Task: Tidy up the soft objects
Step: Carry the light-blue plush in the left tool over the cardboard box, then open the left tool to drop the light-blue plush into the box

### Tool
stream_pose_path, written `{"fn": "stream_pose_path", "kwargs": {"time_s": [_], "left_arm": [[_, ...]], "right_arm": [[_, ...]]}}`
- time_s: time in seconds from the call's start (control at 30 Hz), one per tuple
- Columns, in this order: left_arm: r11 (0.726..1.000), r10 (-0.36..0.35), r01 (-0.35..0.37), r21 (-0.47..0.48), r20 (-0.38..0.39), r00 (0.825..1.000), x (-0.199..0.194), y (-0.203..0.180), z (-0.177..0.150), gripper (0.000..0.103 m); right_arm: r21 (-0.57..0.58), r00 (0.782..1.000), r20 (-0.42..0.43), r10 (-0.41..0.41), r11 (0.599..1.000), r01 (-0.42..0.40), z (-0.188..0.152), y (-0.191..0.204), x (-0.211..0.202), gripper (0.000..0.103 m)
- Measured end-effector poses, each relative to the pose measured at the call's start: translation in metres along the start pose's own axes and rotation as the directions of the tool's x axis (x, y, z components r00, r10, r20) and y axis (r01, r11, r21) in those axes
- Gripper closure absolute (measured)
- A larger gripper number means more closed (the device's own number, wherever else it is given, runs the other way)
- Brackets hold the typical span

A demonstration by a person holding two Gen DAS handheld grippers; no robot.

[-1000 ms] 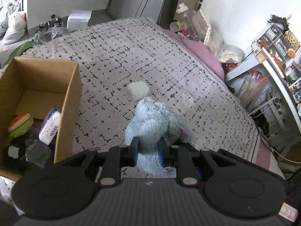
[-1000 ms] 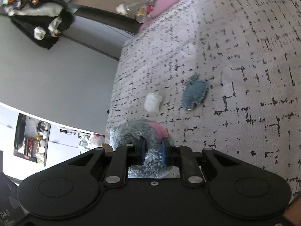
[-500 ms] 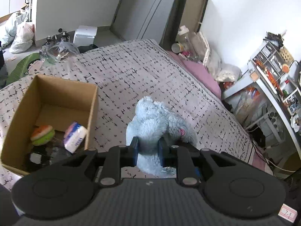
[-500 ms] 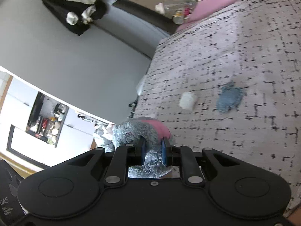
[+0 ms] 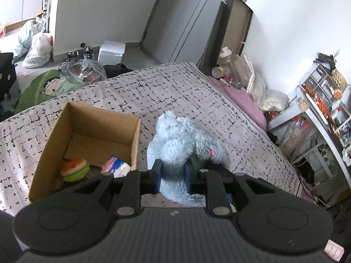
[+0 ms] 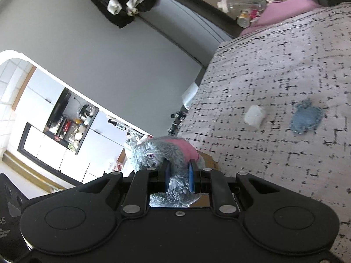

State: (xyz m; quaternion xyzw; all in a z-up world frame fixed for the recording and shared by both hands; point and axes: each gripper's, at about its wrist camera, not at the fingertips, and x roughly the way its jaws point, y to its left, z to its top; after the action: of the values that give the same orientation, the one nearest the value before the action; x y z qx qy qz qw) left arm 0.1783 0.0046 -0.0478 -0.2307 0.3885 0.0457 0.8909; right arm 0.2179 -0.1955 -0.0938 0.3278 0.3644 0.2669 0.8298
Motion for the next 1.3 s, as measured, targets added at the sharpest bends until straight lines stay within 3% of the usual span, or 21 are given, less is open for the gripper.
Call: {"fn": "stream_pose_path", "kwargs": {"time_s": [0.57, 1.0, 1.3], "left_arm": [[0.993, 0.018, -0.018, -0.114, 0.004, 1.000, 0.013, 0.075, 0.020, 0.083], [0.980, 0.034, -0.045, -0.192, -0.059, 0.998, 0.053, 0.128, 0.019, 0.084], [0.976, 0.075, -0.091, -0.197, -0.086, 0.993, 0.071, 0.144, 0.026, 0.085]], "right_arm": [[-0.055, 0.997, -0.073, 0.036, 0.998, -0.040, -0.019, 0.028, 0.064, 0.086], [-0.078, 0.988, -0.150, -0.038, 0.997, 0.026, -0.043, 0.031, 0.118, 0.083], [-0.030, 0.986, -0.159, -0.042, 0.999, 0.038, -0.041, 0.024, 0.123, 0.080]]}}
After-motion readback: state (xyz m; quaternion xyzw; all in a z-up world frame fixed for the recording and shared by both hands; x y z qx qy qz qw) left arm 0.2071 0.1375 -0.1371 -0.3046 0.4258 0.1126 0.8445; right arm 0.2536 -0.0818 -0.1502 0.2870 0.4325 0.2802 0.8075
